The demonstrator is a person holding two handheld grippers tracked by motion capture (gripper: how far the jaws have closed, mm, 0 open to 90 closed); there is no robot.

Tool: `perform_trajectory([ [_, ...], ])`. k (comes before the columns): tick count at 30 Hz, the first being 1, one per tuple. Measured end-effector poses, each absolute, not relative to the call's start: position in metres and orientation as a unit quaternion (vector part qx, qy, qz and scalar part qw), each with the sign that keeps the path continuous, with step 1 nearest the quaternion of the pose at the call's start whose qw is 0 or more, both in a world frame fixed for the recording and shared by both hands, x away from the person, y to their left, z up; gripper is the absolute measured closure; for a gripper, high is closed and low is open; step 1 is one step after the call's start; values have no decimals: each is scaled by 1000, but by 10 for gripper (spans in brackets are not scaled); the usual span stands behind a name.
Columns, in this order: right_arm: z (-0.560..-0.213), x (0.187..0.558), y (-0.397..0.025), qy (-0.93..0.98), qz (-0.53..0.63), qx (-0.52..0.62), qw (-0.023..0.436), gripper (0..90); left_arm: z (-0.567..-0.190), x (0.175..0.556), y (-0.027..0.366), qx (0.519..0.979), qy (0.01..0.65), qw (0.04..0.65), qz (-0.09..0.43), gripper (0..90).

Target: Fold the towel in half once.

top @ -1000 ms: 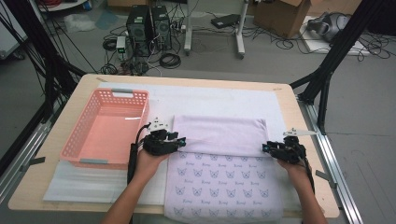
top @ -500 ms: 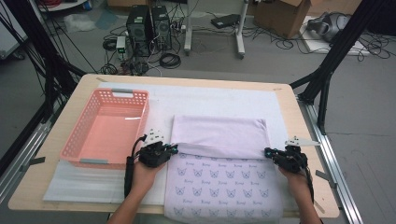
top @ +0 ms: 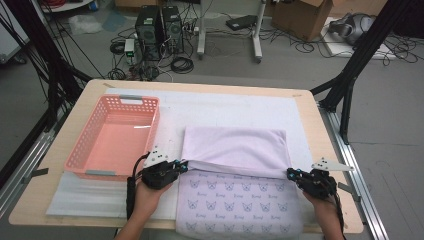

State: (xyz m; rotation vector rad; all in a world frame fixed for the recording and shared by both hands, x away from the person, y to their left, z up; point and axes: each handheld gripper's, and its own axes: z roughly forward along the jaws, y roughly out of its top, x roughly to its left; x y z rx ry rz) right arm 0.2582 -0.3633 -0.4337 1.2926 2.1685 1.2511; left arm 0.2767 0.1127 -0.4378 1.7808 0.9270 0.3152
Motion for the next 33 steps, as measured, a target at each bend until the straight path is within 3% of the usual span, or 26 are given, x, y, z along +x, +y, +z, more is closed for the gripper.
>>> perform_trajectory([
  [17, -433, 227, -365, 760, 436, 453, 167, 850, -441, 243, 115, 751, 373, 529, 129, 851],
  [33, -432, 156, -364, 758, 430, 458, 177, 852, -441, 180, 116, 758, 355, 532, 130, 851],
])
